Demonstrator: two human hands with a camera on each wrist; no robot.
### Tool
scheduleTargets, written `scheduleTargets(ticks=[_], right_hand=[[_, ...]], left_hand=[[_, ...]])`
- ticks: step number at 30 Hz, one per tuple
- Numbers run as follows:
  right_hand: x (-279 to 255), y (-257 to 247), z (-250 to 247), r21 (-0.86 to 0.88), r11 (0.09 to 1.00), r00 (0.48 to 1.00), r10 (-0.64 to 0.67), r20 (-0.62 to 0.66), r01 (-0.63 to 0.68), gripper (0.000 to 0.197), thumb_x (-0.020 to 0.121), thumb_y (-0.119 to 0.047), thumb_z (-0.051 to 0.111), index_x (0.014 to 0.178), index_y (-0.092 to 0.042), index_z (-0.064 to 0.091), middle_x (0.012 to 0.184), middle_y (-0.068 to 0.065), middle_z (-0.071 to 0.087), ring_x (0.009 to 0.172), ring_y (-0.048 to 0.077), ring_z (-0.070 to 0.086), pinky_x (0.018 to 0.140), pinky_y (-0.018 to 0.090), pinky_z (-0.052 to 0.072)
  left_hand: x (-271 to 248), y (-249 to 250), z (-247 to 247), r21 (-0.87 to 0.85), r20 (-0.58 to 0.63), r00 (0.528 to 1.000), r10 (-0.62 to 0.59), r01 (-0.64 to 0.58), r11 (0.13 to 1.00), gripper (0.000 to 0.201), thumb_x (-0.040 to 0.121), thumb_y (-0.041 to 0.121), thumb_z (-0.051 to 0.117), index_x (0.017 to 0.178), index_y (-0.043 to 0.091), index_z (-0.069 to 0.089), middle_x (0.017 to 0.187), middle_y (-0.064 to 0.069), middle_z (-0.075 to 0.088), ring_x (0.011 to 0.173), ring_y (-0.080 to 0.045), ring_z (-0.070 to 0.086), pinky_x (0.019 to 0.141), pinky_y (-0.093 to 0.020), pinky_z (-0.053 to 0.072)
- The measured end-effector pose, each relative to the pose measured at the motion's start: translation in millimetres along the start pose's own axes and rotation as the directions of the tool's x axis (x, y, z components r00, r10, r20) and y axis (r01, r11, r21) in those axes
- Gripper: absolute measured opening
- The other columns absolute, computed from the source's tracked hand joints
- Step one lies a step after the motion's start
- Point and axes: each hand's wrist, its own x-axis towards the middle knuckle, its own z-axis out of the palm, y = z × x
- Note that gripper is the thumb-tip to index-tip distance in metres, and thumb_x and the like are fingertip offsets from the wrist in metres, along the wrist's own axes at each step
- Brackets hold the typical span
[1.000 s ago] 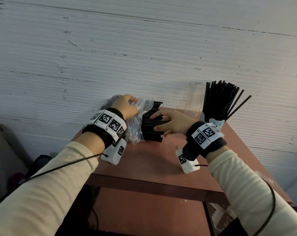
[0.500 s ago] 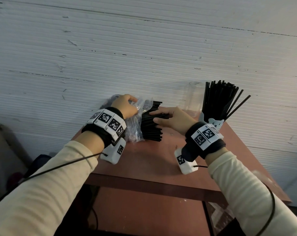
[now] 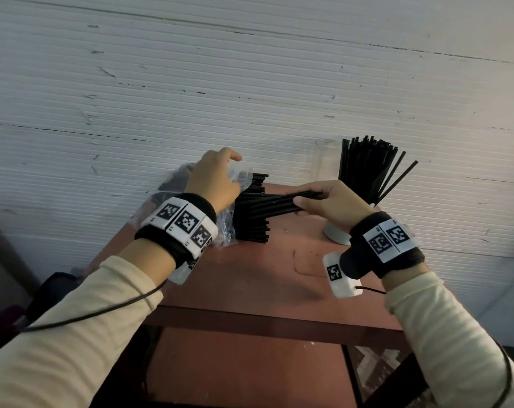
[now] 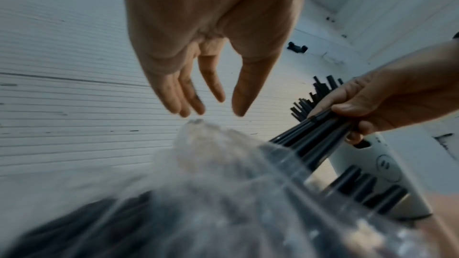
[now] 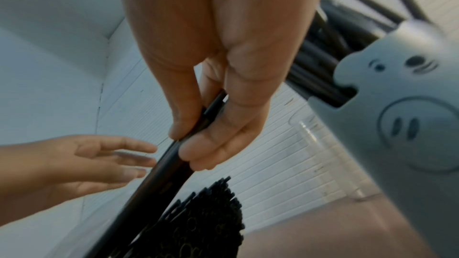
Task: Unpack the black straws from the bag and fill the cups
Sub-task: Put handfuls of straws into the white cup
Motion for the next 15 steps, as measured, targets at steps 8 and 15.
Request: scheduleTargets(ticks=[8, 15], right_hand=[[-25.9, -24.7, -36.0, -0.174, 0.982, 0.996, -0.078, -0.036, 0.071, 0.020, 0.090, -0.004, 0.063, 0.108, -0.009, 0.071, 0.087, -0.003, 0.073, 0.077, 0.005, 0.068, 0.072, 0.015, 0.052], [-47.2, -67.2, -72.2, -0.282, 0.942, 0.974, -0.213, -0.077, 0.184, 0.025, 0.091, -0.014, 0.064, 0.112, -0.028, 0.065, 0.105, 0.009, 0.067, 0.089, 0.022, 0.068, 0.082, 0.031, 0.057]], left_hand=[[0.2, 59.2, 33.7, 0.121, 0.434, 0.883, 0.182, -0.257, 0.959, 0.077, 0.066, 0.052, 0.080, 0.131, 0.029, 0.046, 0.111, 0.013, 0.057, 0.096, -0.008, 0.054, 0.084, -0.026, 0.042], [9.8, 88.4, 49.5, -0.045, 0.241, 0.930, 0.276, -0.274, 0.961, 0.025, 0.089, 0.047, 0.058, 0.075, 0.027, 0.054, 0.070, 0.007, 0.059, 0.069, -0.012, 0.059, 0.056, -0.022, 0.038]])
